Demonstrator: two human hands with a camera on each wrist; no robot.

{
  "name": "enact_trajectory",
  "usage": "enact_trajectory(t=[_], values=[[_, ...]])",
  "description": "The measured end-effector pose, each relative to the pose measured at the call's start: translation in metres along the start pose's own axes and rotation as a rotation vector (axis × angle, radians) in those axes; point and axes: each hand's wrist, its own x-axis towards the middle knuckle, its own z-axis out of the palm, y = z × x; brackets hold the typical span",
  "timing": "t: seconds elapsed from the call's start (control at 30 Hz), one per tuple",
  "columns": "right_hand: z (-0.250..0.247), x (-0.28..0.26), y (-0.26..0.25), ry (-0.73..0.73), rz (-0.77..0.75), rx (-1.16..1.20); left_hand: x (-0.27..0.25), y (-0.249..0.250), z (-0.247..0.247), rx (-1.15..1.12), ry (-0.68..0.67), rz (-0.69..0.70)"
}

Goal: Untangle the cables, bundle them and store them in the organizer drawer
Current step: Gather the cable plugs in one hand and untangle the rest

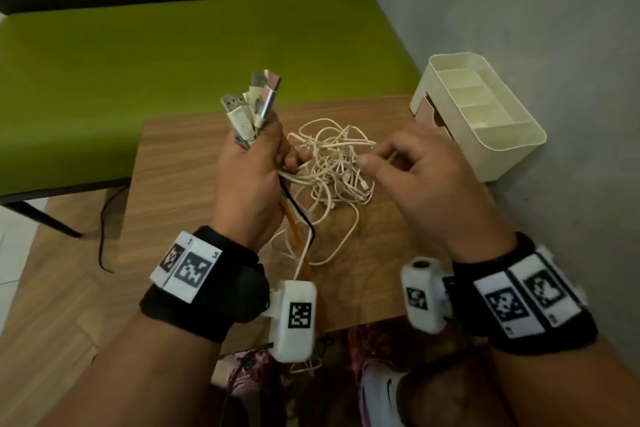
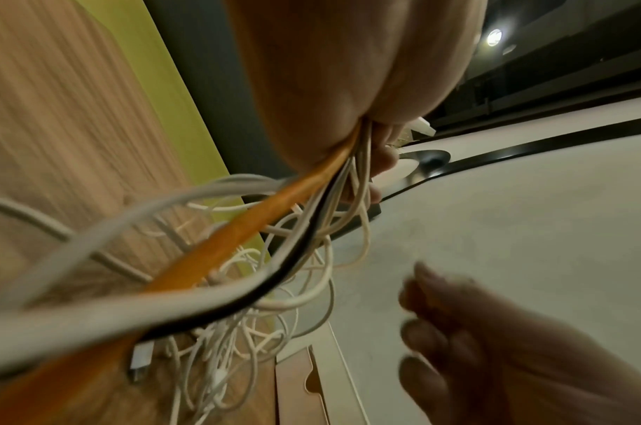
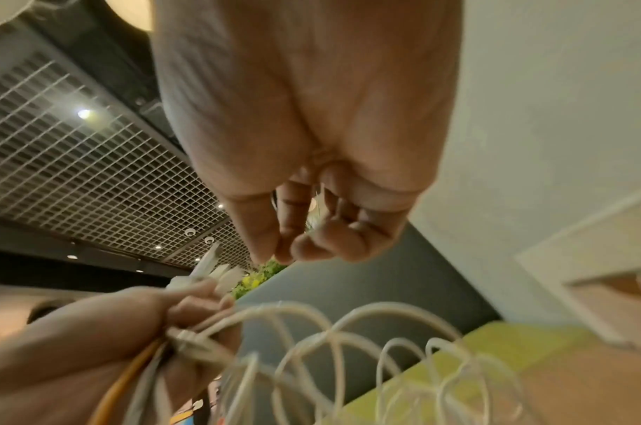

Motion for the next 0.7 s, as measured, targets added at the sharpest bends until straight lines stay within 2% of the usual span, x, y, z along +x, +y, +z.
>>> enact_trajectory(t=[0.07,0.17,0.27,0.37,0.47,0.6,0.7], values=[[0.014,-0.006,-0.009,-0.12,-0.035,0.141,-0.003,-0.004,0.005,-0.021,-0.046,-0.023],[0.027,-0.007,-0.005,-0.184,-0.06,0.234,-0.007,-0.005,0.008,-0.067,-0.158,-0.054],[0.024,-0.003,-0.001,-0.284,0.055,0.285,-0.009,0.0,0.008,-0.125,-0.253,-0.114],[0.018,0.0,0.004,-0.41,0.165,0.195,-0.01,0.006,0.005,-0.135,-0.3,-0.145],[0.012,0.005,0.011,-0.351,0.158,0.003,-0.011,0.011,0.001,-0.141,-0.302,-0.177],[0.01,0.008,0.027,-0.356,0.097,-0.34,-0.01,0.018,-0.006,-0.098,-0.272,-0.179],[0.007,0.009,0.04,-0.279,0.139,-0.461,-0.007,0.025,-0.012,-0.071,-0.211,-0.147]])
